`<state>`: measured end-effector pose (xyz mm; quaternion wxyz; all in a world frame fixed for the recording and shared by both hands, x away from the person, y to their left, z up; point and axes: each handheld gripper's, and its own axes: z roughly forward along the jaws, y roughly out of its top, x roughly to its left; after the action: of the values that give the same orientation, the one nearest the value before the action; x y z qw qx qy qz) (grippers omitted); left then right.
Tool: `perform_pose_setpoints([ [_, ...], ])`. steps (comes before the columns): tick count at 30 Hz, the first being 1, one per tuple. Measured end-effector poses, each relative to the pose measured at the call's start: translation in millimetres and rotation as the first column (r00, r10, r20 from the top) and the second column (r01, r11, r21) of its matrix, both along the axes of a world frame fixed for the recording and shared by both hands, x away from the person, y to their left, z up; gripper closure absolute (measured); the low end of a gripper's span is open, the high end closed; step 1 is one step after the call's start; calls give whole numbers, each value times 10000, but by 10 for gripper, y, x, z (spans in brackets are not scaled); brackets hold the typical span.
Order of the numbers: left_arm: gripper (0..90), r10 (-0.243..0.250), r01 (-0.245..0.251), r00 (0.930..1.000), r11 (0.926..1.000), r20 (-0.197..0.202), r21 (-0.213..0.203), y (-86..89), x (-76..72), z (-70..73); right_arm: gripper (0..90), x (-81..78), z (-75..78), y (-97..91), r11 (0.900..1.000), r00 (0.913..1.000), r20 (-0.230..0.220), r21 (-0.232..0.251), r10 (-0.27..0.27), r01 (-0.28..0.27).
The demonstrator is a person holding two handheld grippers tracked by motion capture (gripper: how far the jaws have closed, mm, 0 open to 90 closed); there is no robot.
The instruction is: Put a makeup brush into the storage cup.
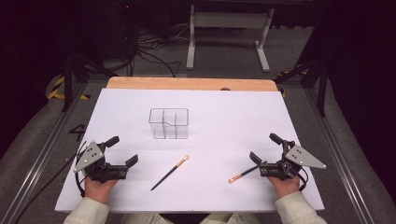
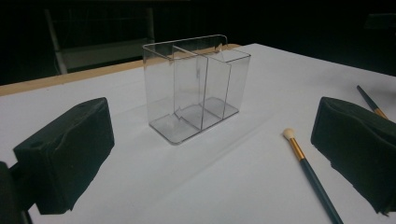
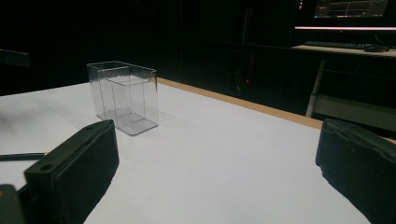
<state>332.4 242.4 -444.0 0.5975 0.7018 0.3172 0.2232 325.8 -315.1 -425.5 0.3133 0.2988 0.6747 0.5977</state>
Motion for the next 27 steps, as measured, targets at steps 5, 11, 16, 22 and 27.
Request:
perform_pose_setpoints([
  [5, 2, -106, 104, 9997, 9999, 220, 89, -23, -24, 87, 0, 4, -2, -1, 10000, 10000, -6, -1, 58, -58],
  [11, 2, -413, 413, 9990, 9991, 161, -4, -95, -26, 166, 0, -2, -3, -17, 10000, 10000, -50, 10, 60, -60],
  [16, 2, -779, 779, 9970, 9970, 42, -34, -194, -13, 231, 0, -10, -4, -30, 10000, 10000, -53, 5, 58, -58],
  [22, 2, -979, 978, 9951, 9952, -107, -96, -297, 26, 276, 0, -6, -6, -35, 10000, 9999, -97, 13, 75, -75],
  [27, 2, -1048, 1048, 9944, 9945, -100, -48, -416, 55, 333, 0, -7, -7, -41, 9999, 9998, -161, 52, 103, -102],
])
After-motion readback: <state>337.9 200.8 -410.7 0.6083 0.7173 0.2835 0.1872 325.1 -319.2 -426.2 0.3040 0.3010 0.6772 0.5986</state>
